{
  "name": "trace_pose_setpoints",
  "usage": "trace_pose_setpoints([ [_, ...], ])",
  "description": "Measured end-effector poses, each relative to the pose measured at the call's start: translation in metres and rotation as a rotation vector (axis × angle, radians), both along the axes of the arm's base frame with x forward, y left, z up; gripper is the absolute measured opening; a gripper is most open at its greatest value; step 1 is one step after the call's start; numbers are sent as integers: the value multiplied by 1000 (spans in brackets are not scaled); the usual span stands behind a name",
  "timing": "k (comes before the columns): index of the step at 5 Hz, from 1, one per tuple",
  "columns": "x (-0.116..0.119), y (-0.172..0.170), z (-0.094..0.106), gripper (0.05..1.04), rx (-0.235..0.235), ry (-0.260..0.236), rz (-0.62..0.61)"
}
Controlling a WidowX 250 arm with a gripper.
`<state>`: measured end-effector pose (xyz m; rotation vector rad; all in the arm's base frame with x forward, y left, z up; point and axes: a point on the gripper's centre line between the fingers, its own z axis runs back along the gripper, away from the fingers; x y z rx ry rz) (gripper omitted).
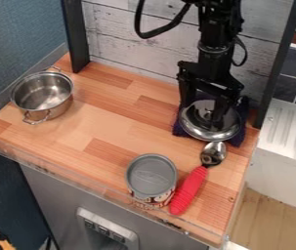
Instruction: Move the lid to the bottom center of the table
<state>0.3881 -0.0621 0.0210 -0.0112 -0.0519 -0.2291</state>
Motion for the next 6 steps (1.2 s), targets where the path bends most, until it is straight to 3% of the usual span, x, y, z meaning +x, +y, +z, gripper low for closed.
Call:
trace_pose_setpoints([
  [2, 0, -8, 1, 366, -2, -7, -22],
  [3, -1, -8, 1, 283, 0, -3, -29],
  [4, -10, 1, 18, 283, -4, -23, -22],
  [5, -27, 32, 45, 283, -12, -79, 67],
  [6, -52, 65, 34, 283, -18, -35, 147],
])
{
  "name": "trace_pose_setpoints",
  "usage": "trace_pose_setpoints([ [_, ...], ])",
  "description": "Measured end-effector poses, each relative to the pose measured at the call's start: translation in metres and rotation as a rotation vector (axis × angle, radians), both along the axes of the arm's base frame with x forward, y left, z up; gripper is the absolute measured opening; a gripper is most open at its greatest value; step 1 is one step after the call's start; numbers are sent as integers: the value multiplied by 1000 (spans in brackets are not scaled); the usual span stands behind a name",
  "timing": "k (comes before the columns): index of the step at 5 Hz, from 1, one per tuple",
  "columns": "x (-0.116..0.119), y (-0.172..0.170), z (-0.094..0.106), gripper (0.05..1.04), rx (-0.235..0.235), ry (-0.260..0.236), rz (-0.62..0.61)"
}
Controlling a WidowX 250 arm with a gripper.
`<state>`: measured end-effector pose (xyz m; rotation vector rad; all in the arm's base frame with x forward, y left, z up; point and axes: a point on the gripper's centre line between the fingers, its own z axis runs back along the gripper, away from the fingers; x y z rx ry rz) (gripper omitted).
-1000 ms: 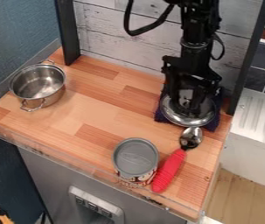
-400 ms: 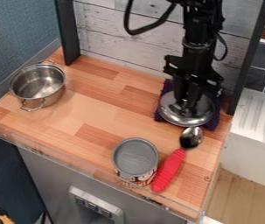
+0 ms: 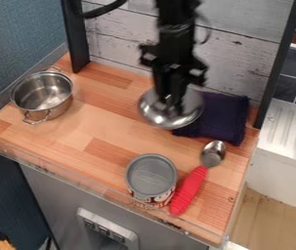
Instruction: Move the lid to the bottom center of the table
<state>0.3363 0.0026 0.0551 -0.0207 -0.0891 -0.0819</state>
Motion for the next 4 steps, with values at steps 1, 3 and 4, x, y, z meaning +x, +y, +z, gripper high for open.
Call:
trace_pose_setpoints([
  [1, -24, 30, -19, 283, 15, 65, 58],
  [3, -63, 61, -44, 283, 62, 141, 97],
  [4, -76, 67, -45, 283, 83, 132, 105],
])
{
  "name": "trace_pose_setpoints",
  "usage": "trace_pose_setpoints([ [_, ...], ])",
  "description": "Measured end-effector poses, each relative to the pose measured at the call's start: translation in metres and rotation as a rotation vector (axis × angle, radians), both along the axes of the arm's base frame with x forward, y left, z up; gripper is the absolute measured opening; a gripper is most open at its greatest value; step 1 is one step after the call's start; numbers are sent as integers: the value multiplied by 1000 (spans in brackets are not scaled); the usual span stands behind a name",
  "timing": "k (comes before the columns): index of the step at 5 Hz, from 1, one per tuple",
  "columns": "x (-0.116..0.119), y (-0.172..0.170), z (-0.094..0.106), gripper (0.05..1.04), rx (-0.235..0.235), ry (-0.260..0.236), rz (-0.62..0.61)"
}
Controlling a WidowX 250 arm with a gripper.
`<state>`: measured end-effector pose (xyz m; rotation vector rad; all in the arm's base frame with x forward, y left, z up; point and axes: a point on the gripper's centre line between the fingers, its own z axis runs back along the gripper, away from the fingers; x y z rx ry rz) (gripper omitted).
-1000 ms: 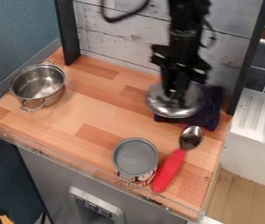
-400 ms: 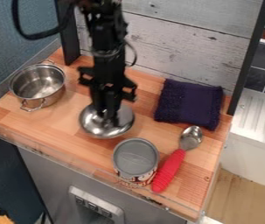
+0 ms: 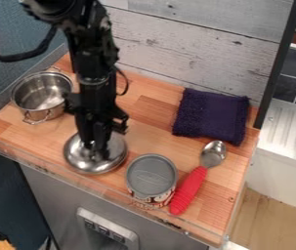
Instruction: Move the lid to the bottom center of the table
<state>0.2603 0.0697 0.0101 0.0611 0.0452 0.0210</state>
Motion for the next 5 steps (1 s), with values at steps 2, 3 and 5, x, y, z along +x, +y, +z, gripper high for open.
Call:
trace_pose_setpoints([
  [2, -3, -1, 12, 645, 47, -27, -19],
  [3, -10, -5, 33, 939, 65, -60, -15],
  [5, -16, -10, 54, 1007, 47, -64, -33],
])
